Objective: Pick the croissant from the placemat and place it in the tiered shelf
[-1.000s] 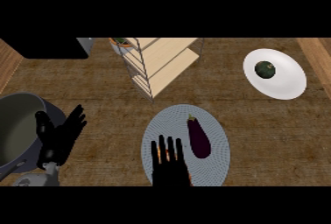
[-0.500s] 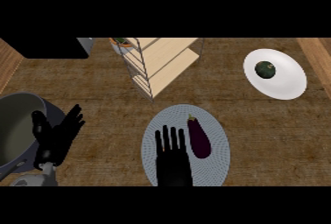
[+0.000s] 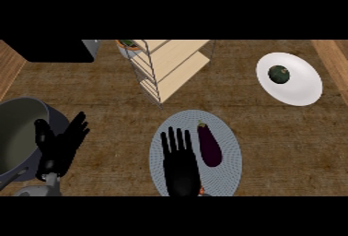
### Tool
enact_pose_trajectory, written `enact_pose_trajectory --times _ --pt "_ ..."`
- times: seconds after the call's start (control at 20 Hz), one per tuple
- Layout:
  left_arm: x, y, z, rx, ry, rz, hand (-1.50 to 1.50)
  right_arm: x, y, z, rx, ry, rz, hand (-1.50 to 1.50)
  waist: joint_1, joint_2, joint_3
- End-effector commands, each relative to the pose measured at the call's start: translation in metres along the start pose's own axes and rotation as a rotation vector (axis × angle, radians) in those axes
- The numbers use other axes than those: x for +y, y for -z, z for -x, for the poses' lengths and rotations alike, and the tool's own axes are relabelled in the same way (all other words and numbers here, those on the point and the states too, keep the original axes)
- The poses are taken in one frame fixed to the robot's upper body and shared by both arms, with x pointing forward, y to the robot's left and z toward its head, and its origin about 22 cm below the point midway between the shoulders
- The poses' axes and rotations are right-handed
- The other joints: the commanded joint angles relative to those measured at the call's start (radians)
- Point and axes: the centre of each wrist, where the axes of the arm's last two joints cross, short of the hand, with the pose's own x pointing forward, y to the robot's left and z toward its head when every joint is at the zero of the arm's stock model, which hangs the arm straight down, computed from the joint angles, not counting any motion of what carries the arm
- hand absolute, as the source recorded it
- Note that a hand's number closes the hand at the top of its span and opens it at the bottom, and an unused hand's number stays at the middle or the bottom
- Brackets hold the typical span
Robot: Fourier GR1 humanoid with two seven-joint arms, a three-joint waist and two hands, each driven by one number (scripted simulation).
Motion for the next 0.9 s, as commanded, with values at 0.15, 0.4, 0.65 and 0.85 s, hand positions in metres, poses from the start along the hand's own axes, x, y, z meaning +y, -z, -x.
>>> enact_pose_trajectory --times 0.15,0.4,0.65,0.85 --pt "-0.021 0.012 0.005 -0.005 -0.007 0.009 0.0 0.028 0.01 0.005 -0.134 -0.252 -0.22 1.5 0.0 0.011 -0.001" --pt "0.005 0.005 0.0 -0.004 0.002 -0.007 0.0 0.04 -0.01 -0.002 -0.157 -0.111 -0.18 1.5 0.002 0.008 0.0" --pt "-0.002 0.005 -0.004 -0.004 -0.005 0.005 0.0 0.02 -0.016 0.006 -0.332 -0.007 -0.166 1.5 0.002 0.008 0.001" --pt "-0.017 0.005 -0.003 -0.027 -0.006 0.03 0.0 -0.019 0.015 0.04 -0.579 0.188 -0.3 1.5 0.023 0.021 0.001"
